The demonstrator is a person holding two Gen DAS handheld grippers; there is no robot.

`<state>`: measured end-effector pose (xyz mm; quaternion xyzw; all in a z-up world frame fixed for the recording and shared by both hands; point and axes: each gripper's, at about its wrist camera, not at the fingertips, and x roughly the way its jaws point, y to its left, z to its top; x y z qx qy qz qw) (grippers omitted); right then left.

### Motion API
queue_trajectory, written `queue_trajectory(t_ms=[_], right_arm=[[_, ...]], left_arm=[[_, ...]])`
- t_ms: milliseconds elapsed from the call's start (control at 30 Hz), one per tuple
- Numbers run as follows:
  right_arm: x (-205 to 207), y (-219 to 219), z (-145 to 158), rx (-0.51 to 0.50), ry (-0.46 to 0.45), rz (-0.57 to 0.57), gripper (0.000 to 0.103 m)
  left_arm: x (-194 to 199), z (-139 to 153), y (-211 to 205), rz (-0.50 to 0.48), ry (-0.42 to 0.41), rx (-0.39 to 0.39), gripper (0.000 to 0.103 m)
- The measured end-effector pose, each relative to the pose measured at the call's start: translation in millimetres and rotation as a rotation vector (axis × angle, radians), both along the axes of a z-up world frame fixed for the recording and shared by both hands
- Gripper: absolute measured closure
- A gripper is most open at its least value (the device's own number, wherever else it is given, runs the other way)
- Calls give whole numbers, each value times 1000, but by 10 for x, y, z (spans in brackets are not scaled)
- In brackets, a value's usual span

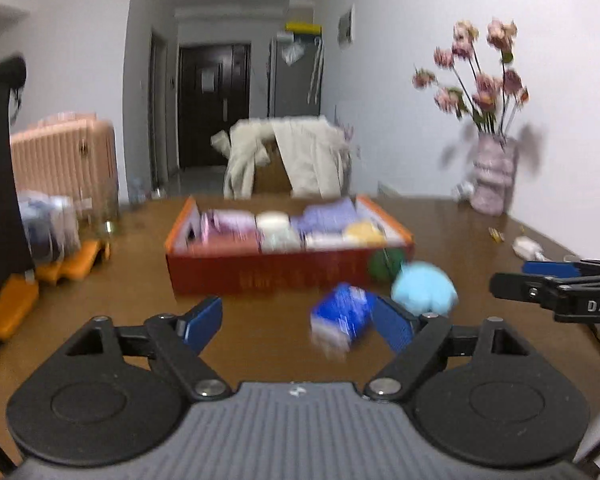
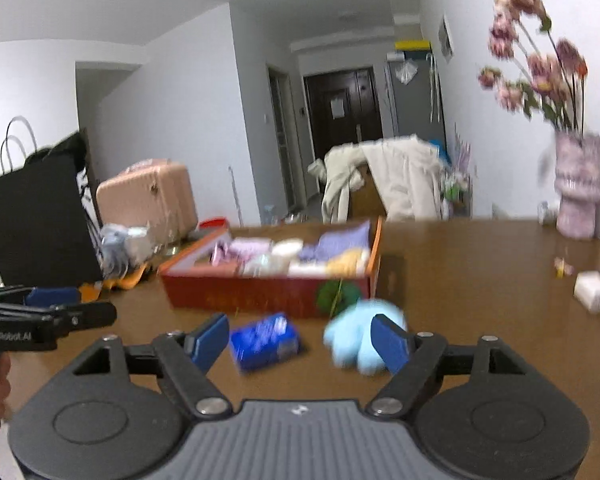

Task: Organize soft objects
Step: 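Close both tools on the blue tissue pack and lift it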

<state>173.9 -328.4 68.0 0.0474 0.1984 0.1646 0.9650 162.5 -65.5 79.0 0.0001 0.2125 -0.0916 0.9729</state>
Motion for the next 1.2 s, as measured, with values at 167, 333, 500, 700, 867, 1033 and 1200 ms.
queue_trajectory(t_ms=[167, 333, 500, 700, 867, 1033, 1200], right_arm=[[-44, 29, -126, 27, 43, 12, 26], [156, 68, -176, 91, 76, 52, 44], [651, 201, -323, 82, 145, 56, 59], [1336, 367, -471, 92, 202, 95, 64], [1819, 474, -678, 133, 290, 113, 69], [1452, 434, -653, 183, 315, 163, 73], [1353, 428, -640, 209, 290, 126, 73]], left_arm=[[16, -33, 50, 22, 13, 9, 19], [187, -143, 8, -22, 63, -40, 21], [592, -373, -90, -67, 160, -117, 46], [1184, -608, -108, -89, 277, -231, 62], [1487, -734, -61, -91, 319, -282, 68], [1443, -763, 178, -103, 332, -350, 68], [1491, -775, 225, -127, 346, -380, 68]])
